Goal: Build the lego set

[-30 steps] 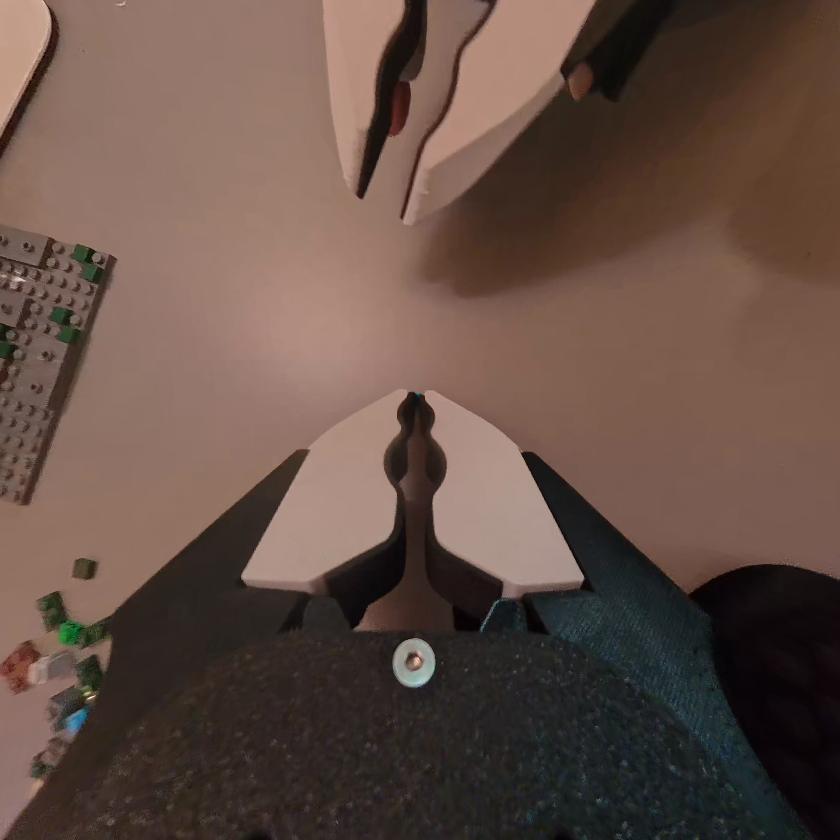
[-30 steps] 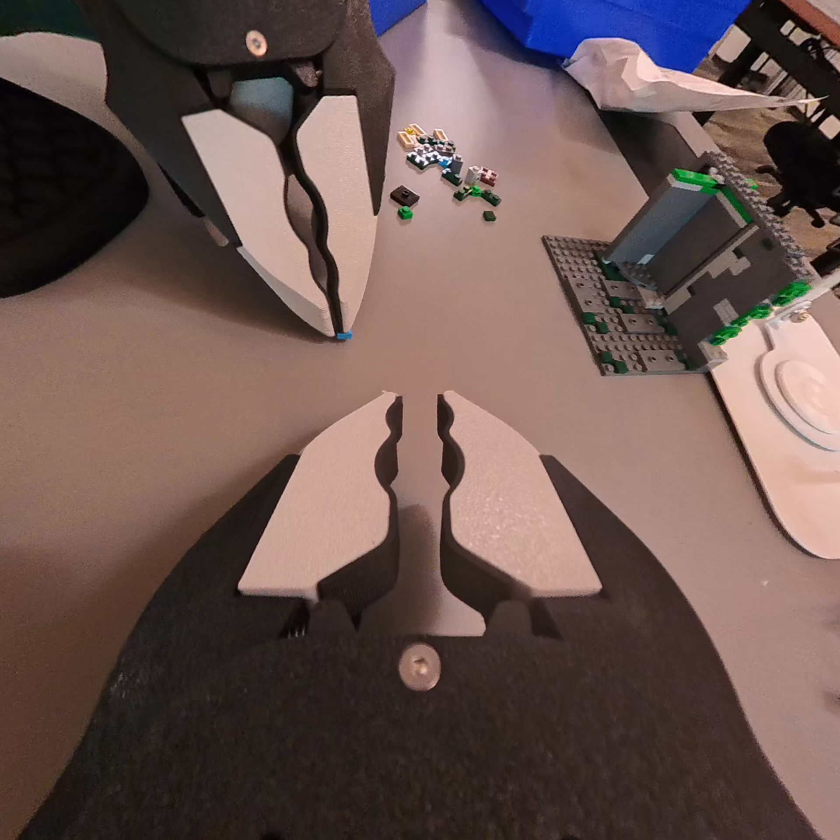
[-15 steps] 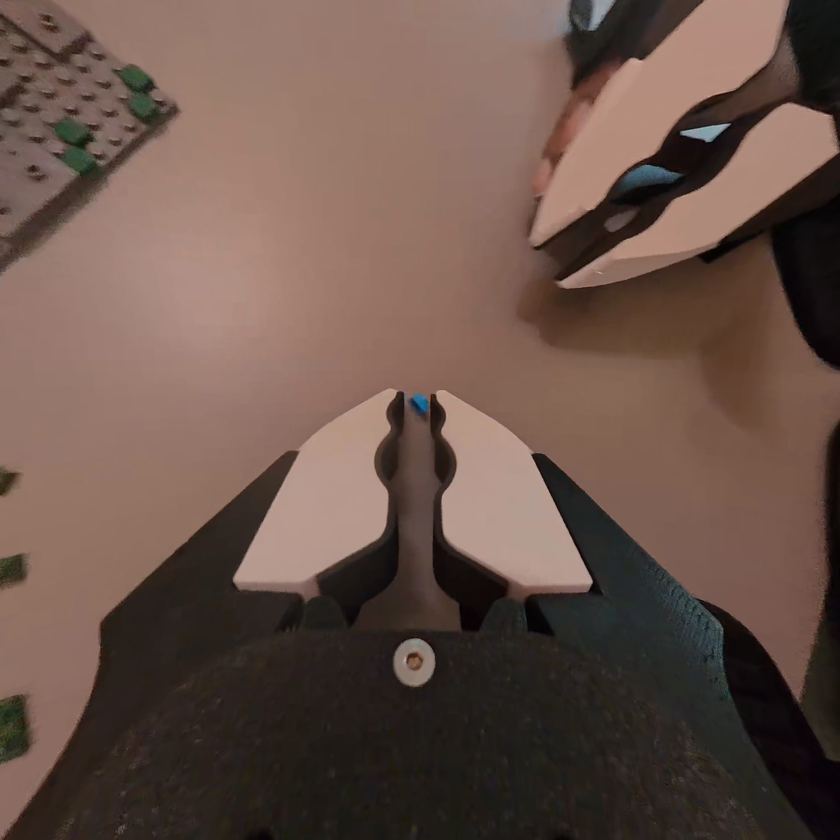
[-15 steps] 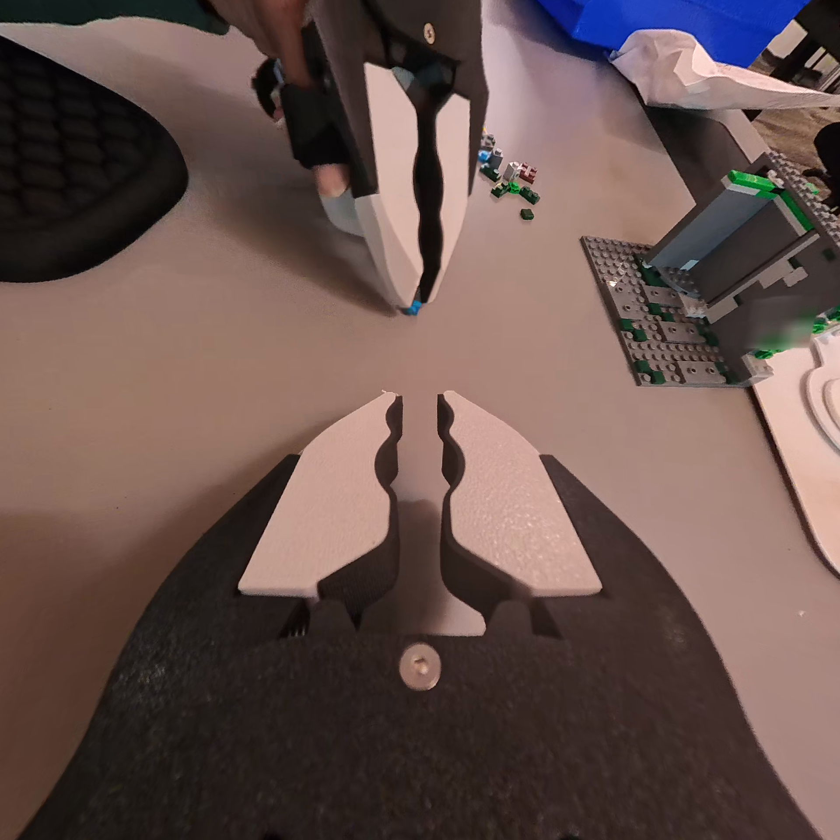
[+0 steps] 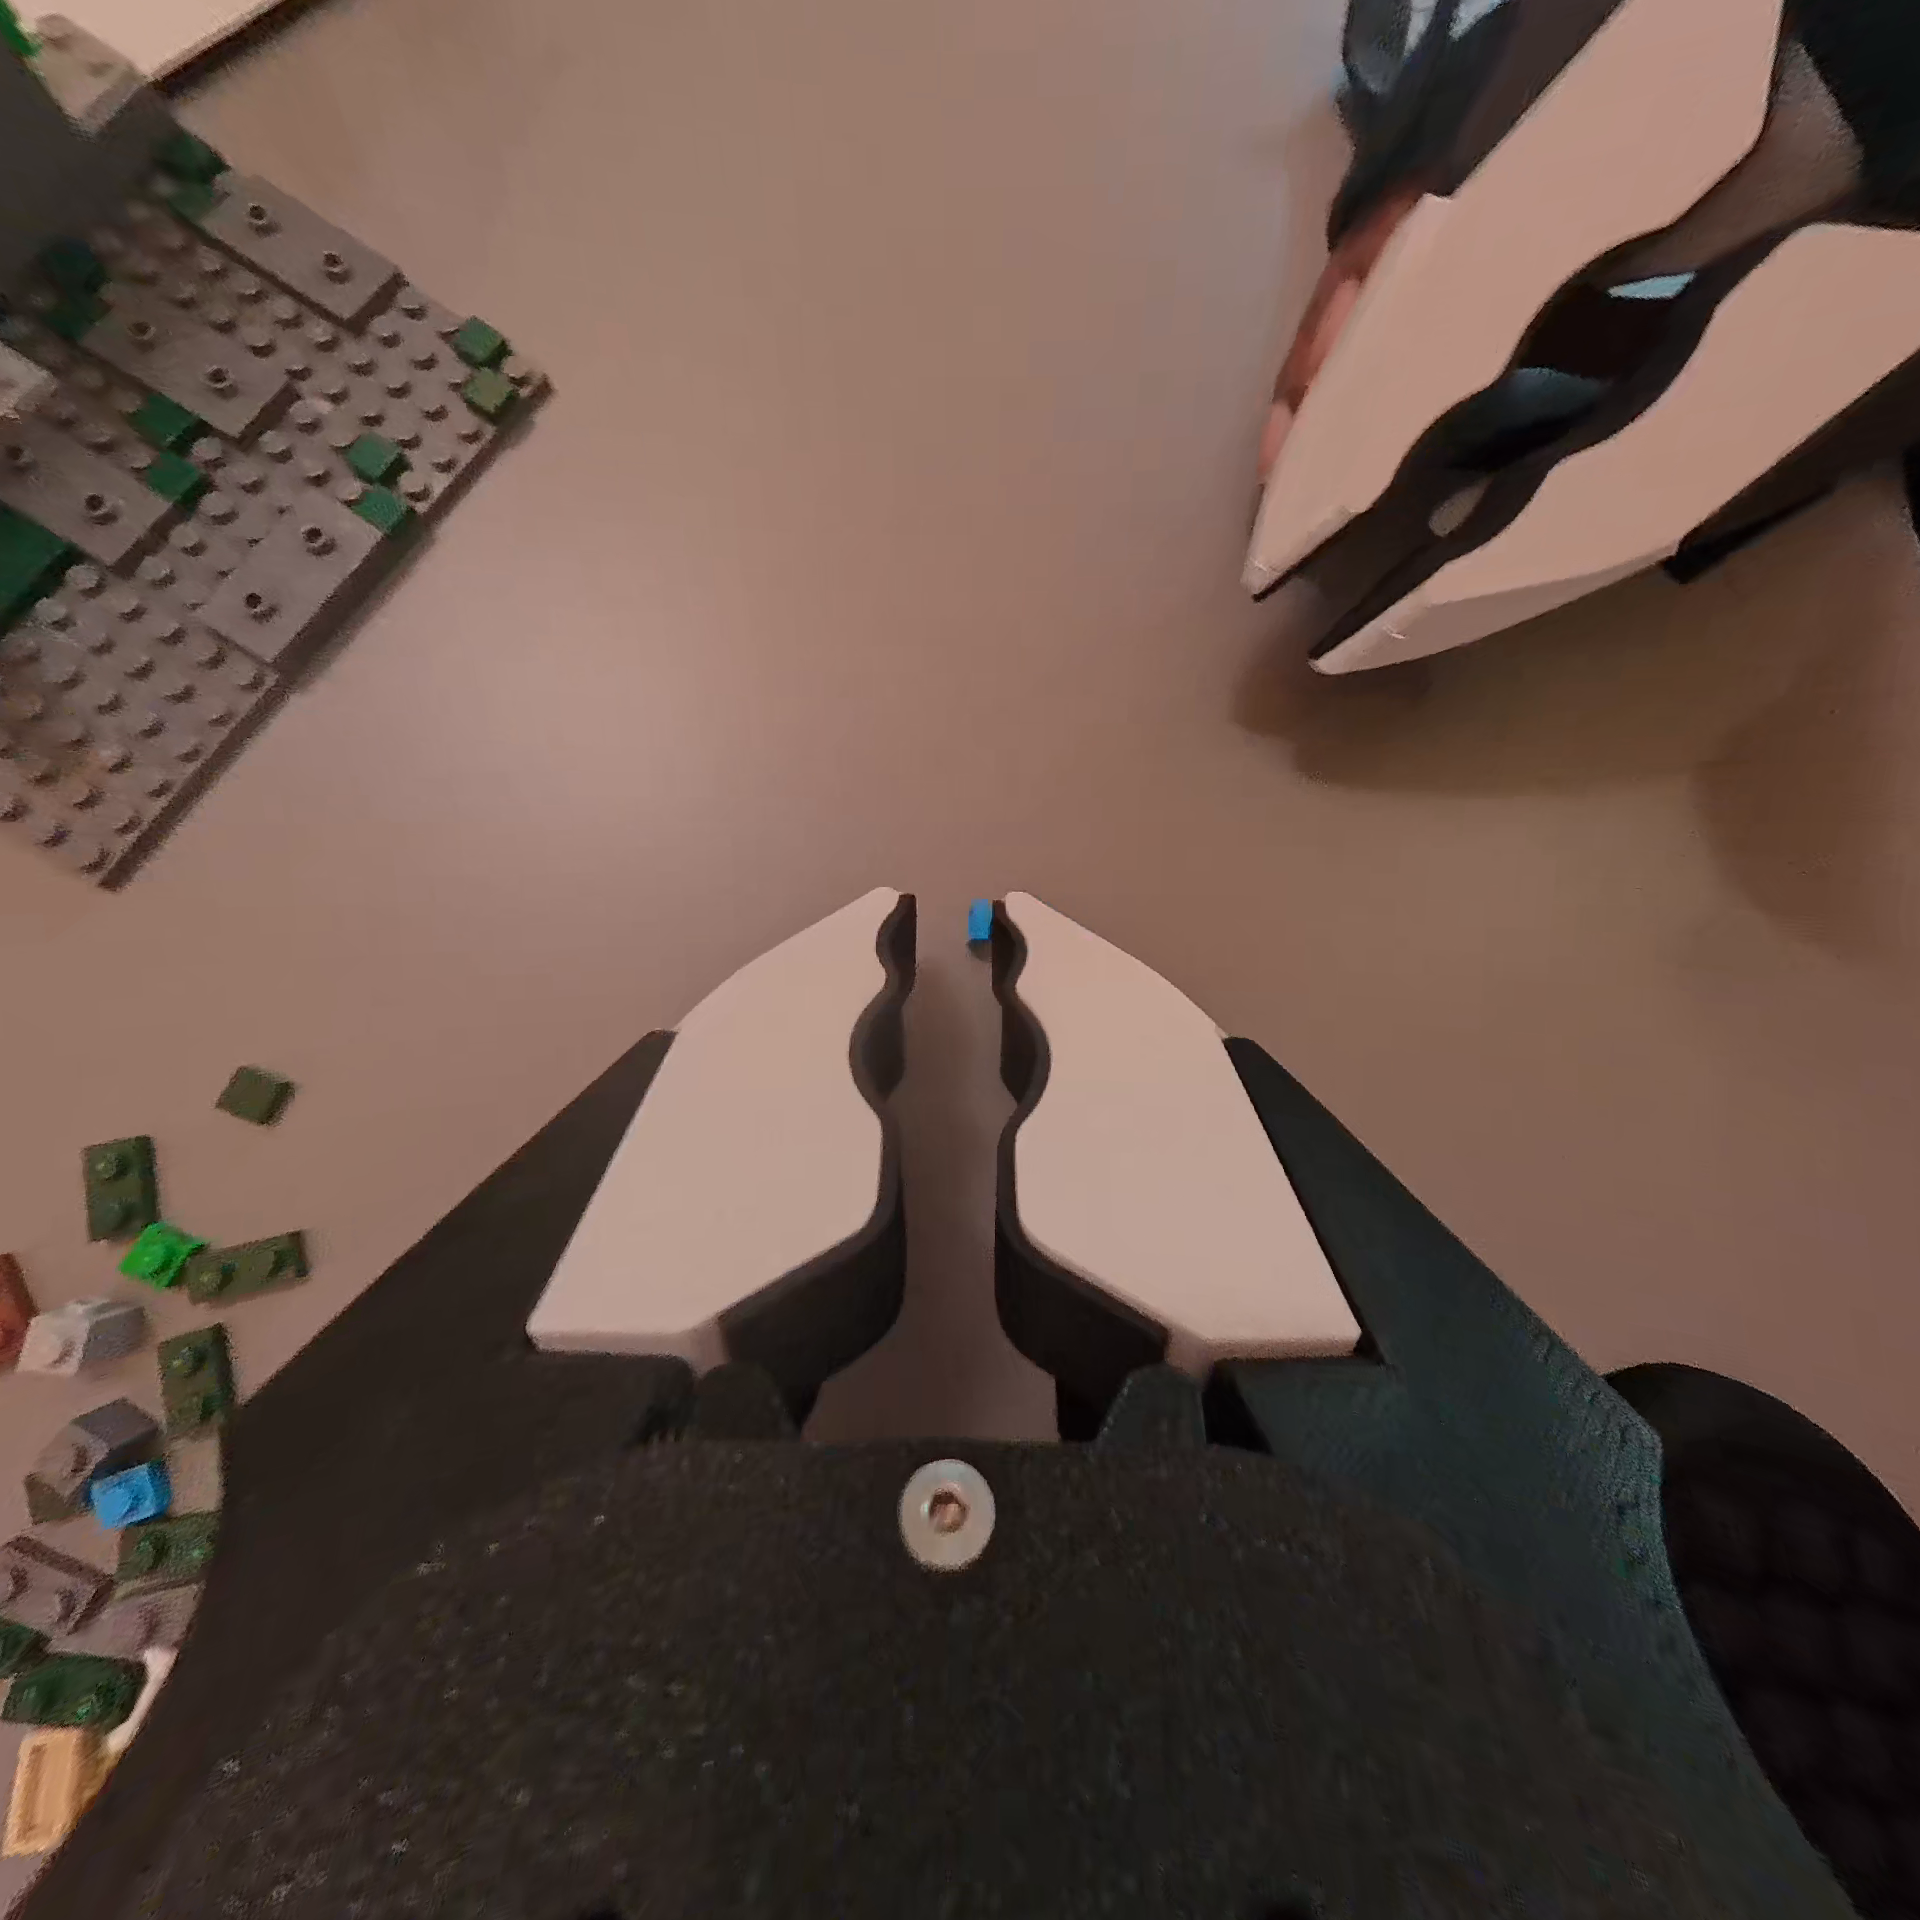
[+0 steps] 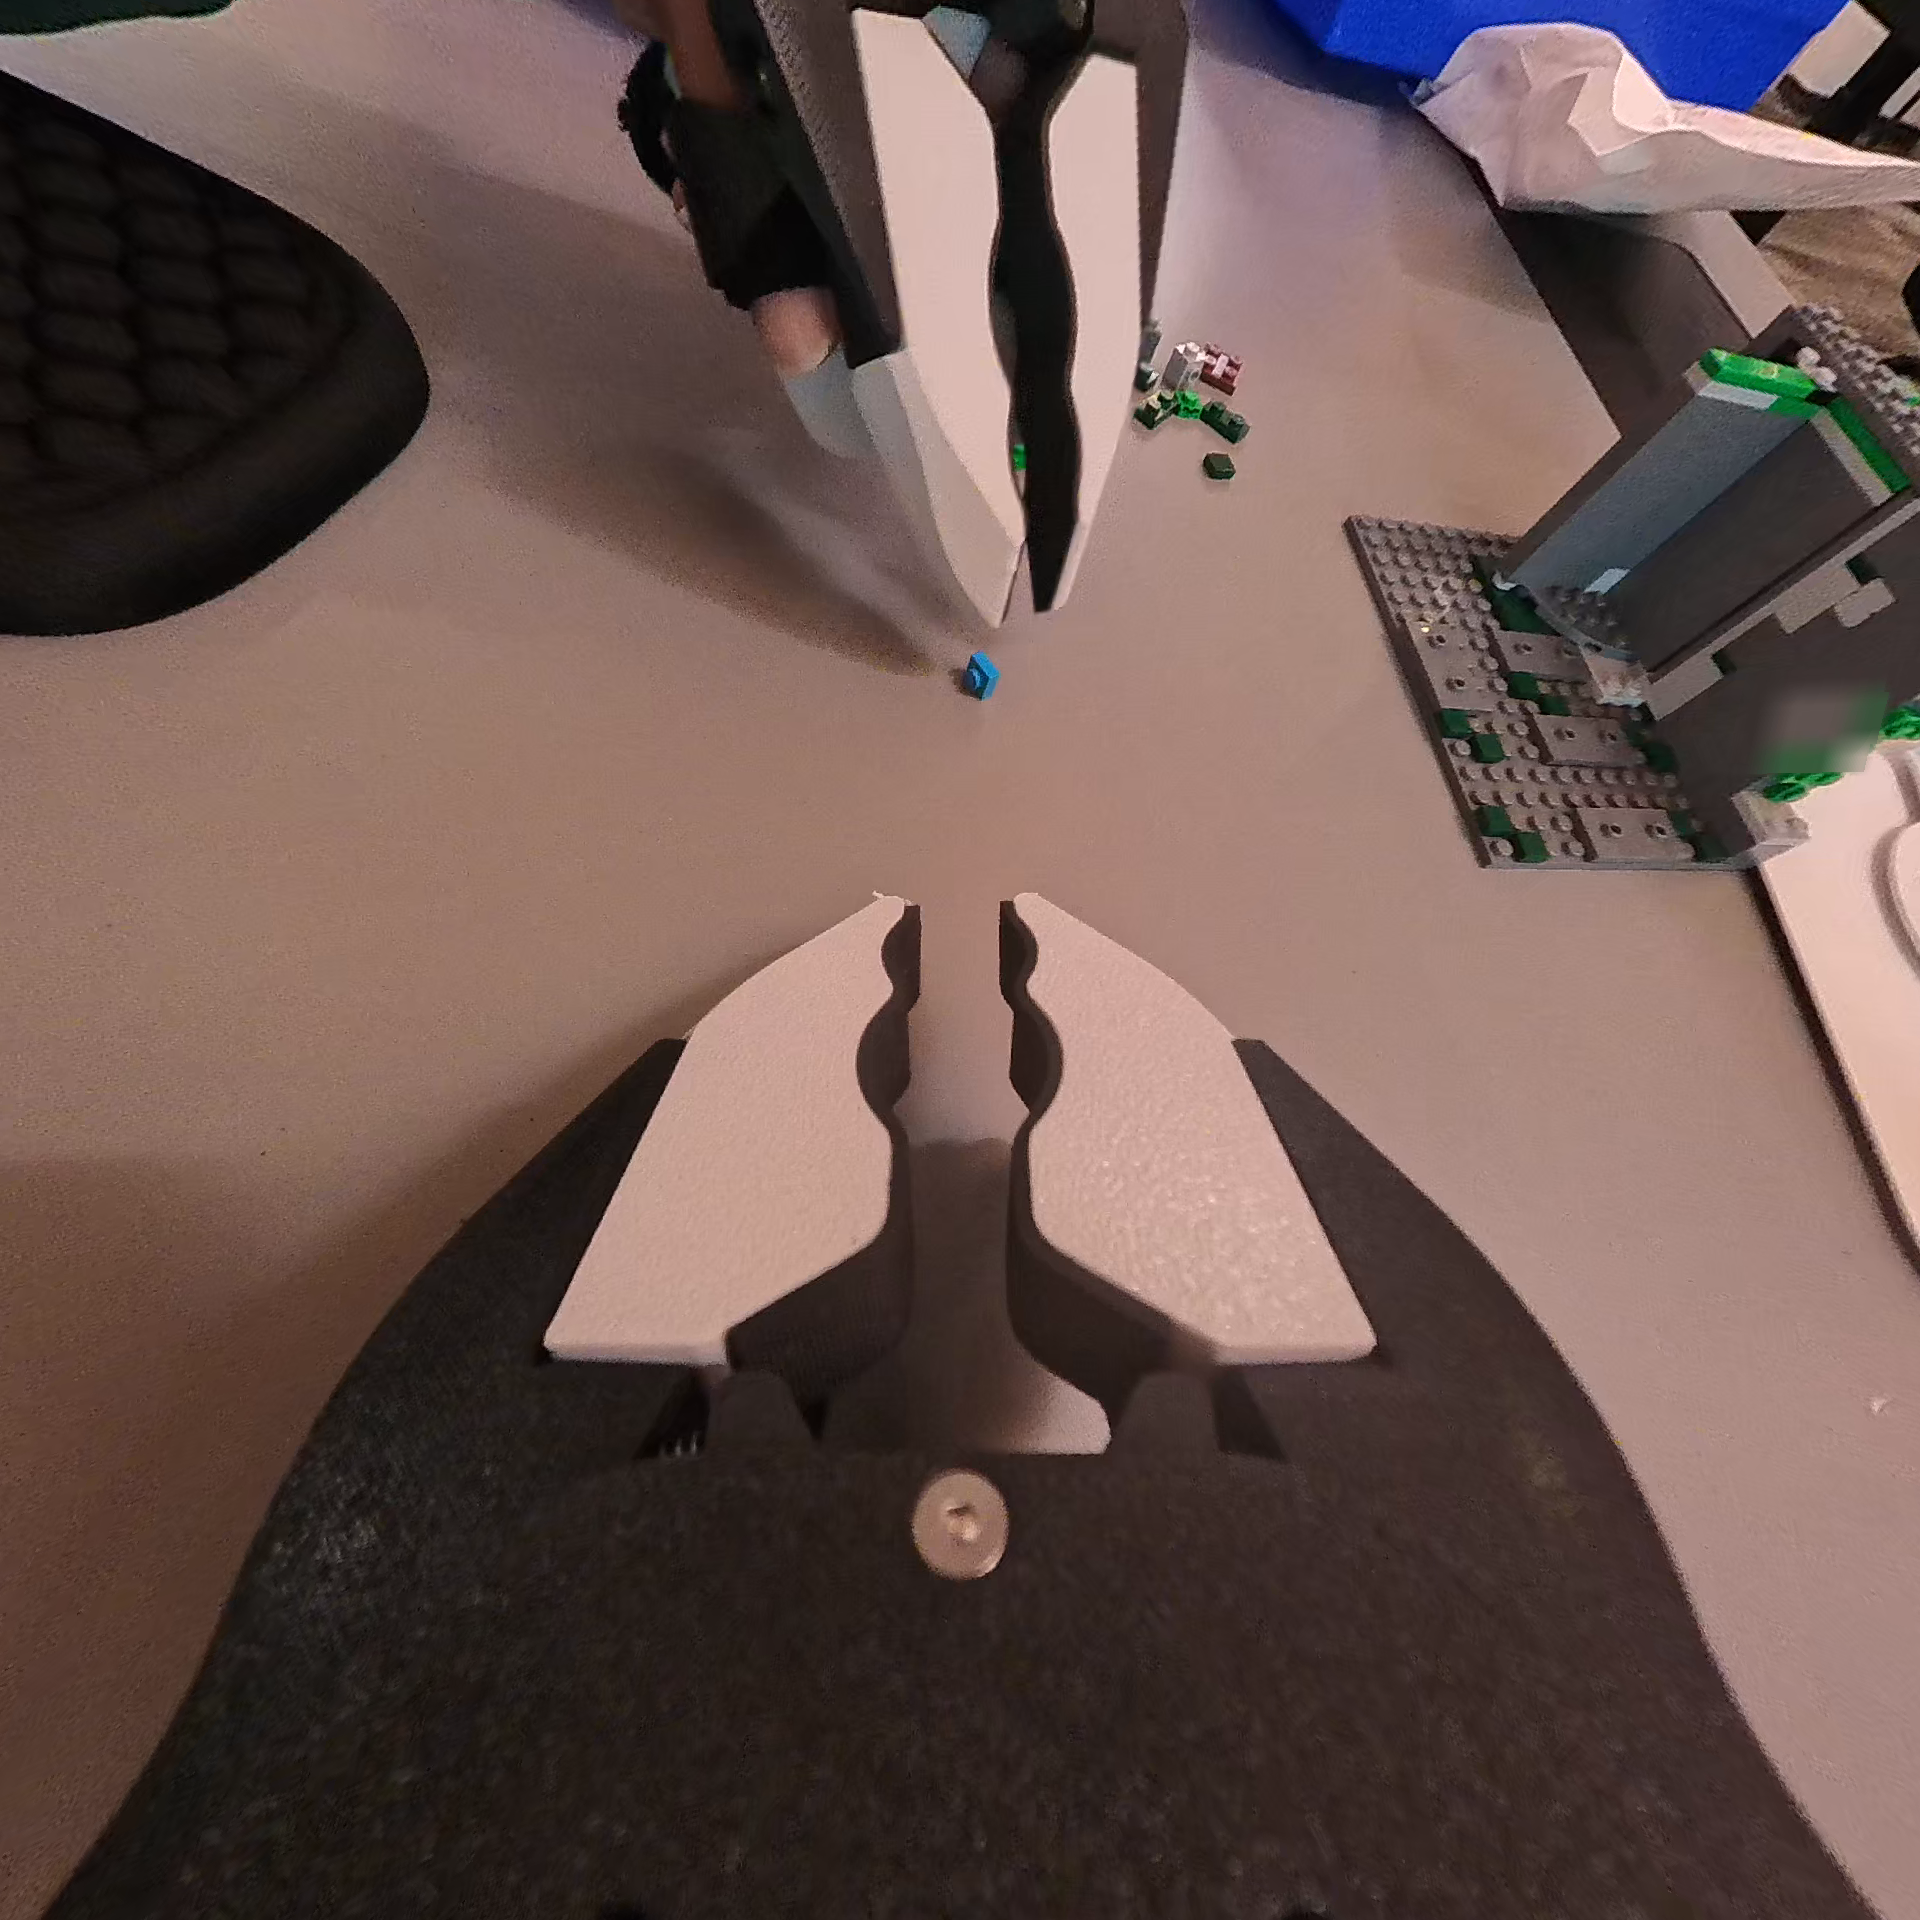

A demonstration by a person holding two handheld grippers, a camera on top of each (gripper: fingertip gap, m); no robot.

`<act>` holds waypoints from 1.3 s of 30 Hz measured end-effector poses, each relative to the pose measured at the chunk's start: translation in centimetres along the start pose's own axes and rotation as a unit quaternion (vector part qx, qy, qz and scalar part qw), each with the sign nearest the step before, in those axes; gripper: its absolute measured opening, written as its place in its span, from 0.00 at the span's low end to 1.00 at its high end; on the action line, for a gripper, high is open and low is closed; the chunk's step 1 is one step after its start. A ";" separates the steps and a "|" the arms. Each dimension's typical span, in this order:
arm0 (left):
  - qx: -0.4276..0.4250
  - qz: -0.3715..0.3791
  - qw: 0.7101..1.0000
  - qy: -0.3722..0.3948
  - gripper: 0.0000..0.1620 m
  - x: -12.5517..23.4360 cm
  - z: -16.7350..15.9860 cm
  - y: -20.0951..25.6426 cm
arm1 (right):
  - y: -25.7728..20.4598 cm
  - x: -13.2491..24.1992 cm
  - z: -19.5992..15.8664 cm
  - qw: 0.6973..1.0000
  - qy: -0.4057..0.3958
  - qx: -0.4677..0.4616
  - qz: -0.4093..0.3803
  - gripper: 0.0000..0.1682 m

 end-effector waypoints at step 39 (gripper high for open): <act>-0.010 0.122 0.990 -0.072 0.19 4.9 -2.8 -3.8 | -0.2 -0.3 -0.4 1.000 -0.007 -0.005 0.010 0.09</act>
Point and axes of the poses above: each gripper's, where its closed fingertips meet, x back along the fingers, z out of its top, y = z × x across the jaws, the point moved 6 cm from there along x, back along the fingers, and after that the axes turned 7 degrees about x, right-handed, at the moved point
